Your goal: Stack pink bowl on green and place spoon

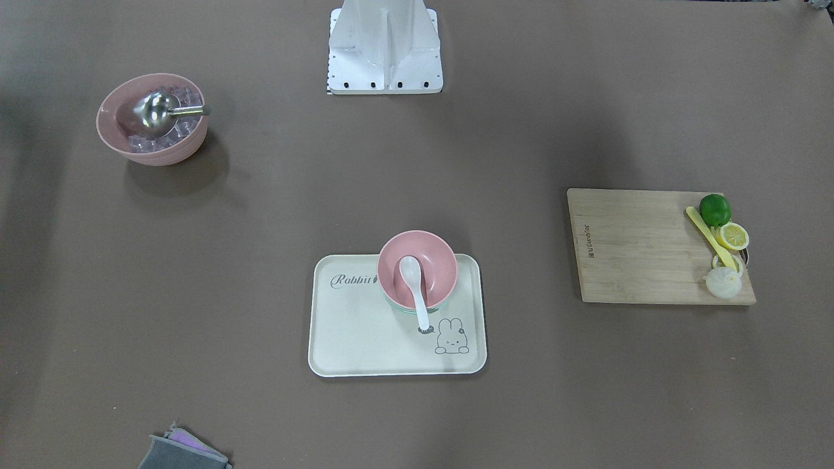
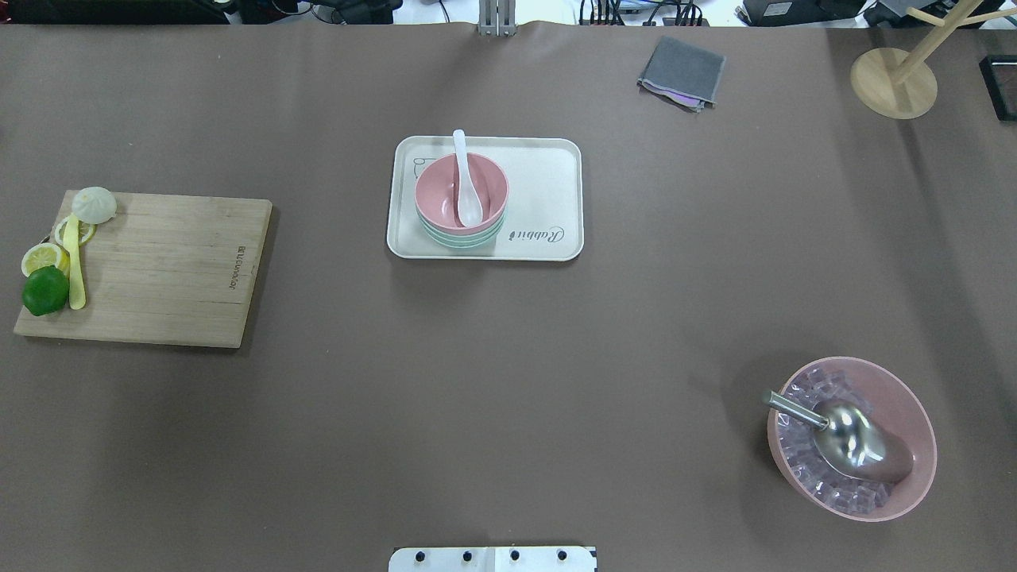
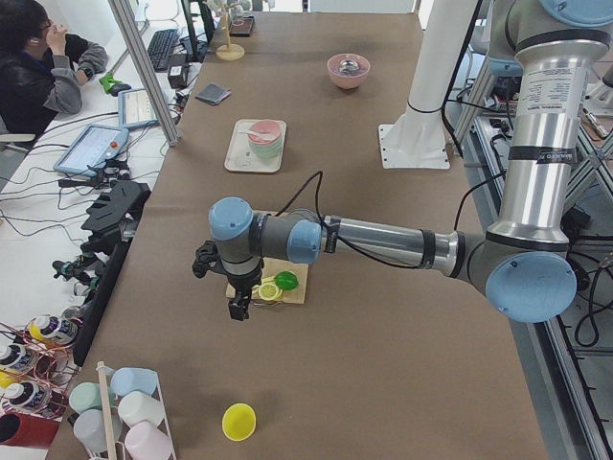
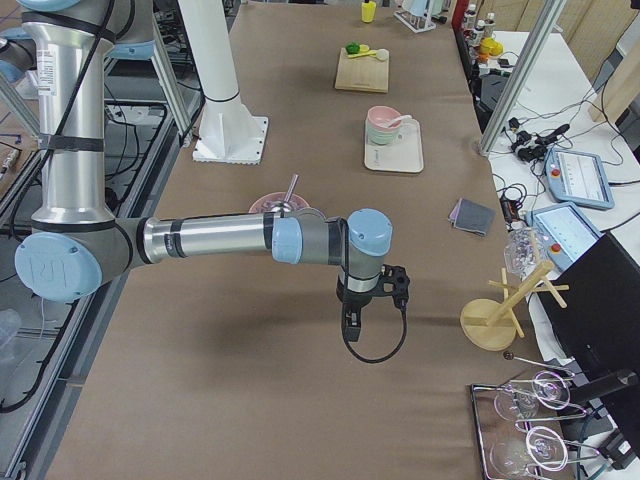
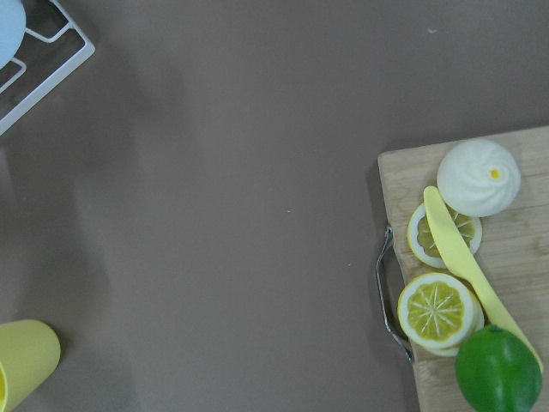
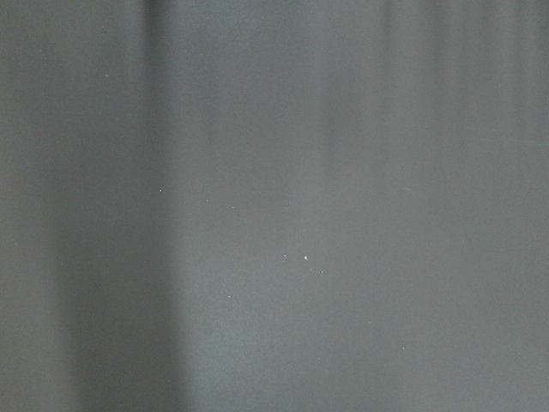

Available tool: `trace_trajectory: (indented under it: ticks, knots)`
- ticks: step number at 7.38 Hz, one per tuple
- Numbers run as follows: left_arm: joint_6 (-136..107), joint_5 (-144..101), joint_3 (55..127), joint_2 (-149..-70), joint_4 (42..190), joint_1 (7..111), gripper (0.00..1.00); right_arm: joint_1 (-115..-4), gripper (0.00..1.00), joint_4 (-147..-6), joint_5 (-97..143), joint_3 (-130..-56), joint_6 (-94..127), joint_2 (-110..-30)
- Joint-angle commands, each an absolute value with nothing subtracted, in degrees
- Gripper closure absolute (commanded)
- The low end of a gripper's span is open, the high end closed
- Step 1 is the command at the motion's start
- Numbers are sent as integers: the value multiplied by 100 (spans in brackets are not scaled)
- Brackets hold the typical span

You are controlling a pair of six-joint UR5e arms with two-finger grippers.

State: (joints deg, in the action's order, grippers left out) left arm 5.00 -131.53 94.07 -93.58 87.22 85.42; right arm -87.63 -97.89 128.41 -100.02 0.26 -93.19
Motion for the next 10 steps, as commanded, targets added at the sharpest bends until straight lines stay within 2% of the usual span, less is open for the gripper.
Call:
trace_trajectory:
  ticks: [1, 10]
  knots:
    - [606, -13157, 9597, -9299, 8543, 8543, 0, -8763, 0, -9774, 12832, -10002, 26, -9334]
    - [606, -13166, 9659, -9159, 8648, 8525, 0, -8754, 0, -9747, 12858, -9967, 35, -9378]
